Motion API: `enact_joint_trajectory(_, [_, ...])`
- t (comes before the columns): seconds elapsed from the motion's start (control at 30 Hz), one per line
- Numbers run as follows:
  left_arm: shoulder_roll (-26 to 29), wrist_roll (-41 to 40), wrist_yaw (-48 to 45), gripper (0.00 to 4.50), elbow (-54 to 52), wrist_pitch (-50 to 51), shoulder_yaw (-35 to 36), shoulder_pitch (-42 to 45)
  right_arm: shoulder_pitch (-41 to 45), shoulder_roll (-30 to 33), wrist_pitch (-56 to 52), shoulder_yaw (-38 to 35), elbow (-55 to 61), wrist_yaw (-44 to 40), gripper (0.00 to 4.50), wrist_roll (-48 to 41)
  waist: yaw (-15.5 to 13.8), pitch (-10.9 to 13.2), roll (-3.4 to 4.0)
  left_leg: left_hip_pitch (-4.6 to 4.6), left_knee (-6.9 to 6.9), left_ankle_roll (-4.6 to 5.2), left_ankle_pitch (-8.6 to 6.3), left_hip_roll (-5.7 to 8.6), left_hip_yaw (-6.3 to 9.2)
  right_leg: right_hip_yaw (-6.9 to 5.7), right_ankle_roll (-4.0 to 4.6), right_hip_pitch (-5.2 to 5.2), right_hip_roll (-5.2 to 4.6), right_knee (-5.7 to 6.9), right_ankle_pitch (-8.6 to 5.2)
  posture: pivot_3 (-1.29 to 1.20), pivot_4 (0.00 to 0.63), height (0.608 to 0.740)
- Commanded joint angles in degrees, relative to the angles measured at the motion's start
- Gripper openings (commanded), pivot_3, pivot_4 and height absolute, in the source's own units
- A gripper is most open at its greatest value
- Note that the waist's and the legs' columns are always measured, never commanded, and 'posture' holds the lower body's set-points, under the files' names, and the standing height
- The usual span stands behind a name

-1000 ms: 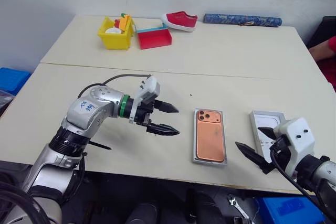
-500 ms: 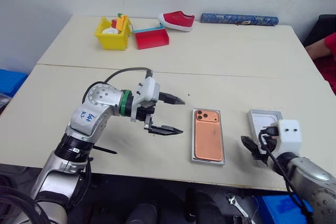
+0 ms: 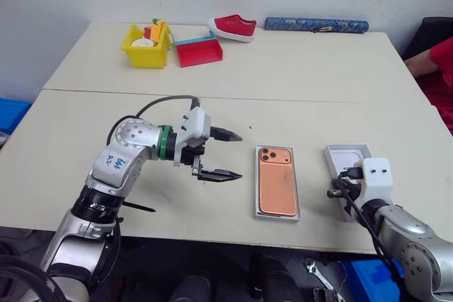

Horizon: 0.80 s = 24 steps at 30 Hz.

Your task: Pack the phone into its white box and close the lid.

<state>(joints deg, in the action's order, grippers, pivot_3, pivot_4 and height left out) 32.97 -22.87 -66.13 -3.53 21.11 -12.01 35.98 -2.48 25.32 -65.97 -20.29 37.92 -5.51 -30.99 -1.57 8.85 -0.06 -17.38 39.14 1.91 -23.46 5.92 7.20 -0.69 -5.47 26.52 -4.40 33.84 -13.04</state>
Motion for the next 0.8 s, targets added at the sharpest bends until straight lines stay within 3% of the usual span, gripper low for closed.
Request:
enact_joint_trajectory(0.03, [0.98, 0.75, 0.06, 4.50, -0.67, -0.55, 1.49, 0.14, 3.67, -0.12, -5.40, -5.13, 5.44, -3.63, 0.02, -9.09, 0.03, 0.01, 0.02, 0.00, 0.00, 0.00, 0.00, 0.00, 0.00, 0.01, 0.00, 0.00, -0.01, -0.01, 0.00, 0.00, 0.150, 0.740])
enact_joint_trajectory(0.13, [1.90, 1.14, -0.31, 4.50, -0.52, -0.57, 1.76, -0.48, 8.08, -2.44, -12.36, -9.10, 7.10, -4.85, 0.02, -22.34, 0.11, 0.01, 0.02, 0.01, -0.01, 0.00, 0.00, -0.04, 0.02, 0.00, 0.00, 0.00, 0.01, -0.02, 0.00, 0.00, 0.150, 0.740])
enact_joint_trajectory(0.2, [2.62, 1.55, -0.90, 4.50, -0.22, -1.02, 1.73, -0.77, 10.62, -4.48, -14.81, -10.89, 5.61, -1.41, 0.02, -34.68, 0.18, 0.01, 0.02, 0.00, -0.02, -0.01, 0.00, -0.09, 0.03, -0.01, 0.00, 0.00, 0.07, -0.02, 0.00, 0.00, 0.150, 0.740])
enact_joint_trajectory(0.33, [3.36, 2.12, -1.29, 4.50, 1.10, -1.19, 2.06, -0.43, 10.52, 0.51, 0.79, -2.17, -2.35, 19.82, 0.02, -70.88, 0.02, 0.06, 0.09, 0.00, -0.03, 0.01, -0.01, -0.05, 0.06, -0.04, 0.01, -0.02, 0.01, -0.01, 0.00, 0.00, 0.150, 0.740])
enact_joint_trajectory(0.4, [3.82, 2.19, -1.41, 4.50, 1.56, -1.03, 2.34, -0.21, 12.03, -0.36, 9.38, 4.83, -4.92, 26.47, 0.02, -80.61, 0.20, 0.09, 0.12, 0.00, -0.03, 0.05, 0.01, 0.05, 0.04, -0.03, 0.01, -0.03, -0.07, -0.01, 0.00, 0.00, 0.150, 0.740])
enact_joint_trajectory(0.5, [4.43, 2.32, -1.39, 4.50, 1.76, -0.75, 2.71, -0.19, 14.23, -3.37, 14.87, 11.40, -5.95, 27.99, 0.02, -82.01, 0.28, 0.10, 0.12, 0.00, -0.03, 0.04, 0.01, -0.01, 0.03, -0.09, 0.00, -0.01, -0.04, -0.07, 0.00, 0.00, 0.150, 0.740])
enact_joint_trajectory(0.6, [5.04, 2.69, -0.96, 4.50, 1.75, -0.53, 3.13, -0.60, 15.74, -10.39, 18.70, 15.38, -7.30, 29.56, 0.02, -82.01, 0.28, 0.09, 0.10, -0.03, -0.03, 0.04, 0.01, -0.04, 0.04, -0.09, 0.00, -0.01, -0.02, -0.06, 0.00, 0.00, 0.150, 0.740])
enact_joint_trajectory(0.8, [6.30, 3.19, -0.20, 4.50, 0.00, 0.06, 4.00, -2.51, 16.65, -21.35, 19.39, 14.81, -14.59, 32.51, 0.02, -82.01, 0.29, 0.10, 0.13, -0.03, -0.03, 0.05, 0.01, -0.02, 0.04, -0.08, 0.00, 0.02, 0.00, -0.02, 0.01, 0.00, 0.150, 0.740])
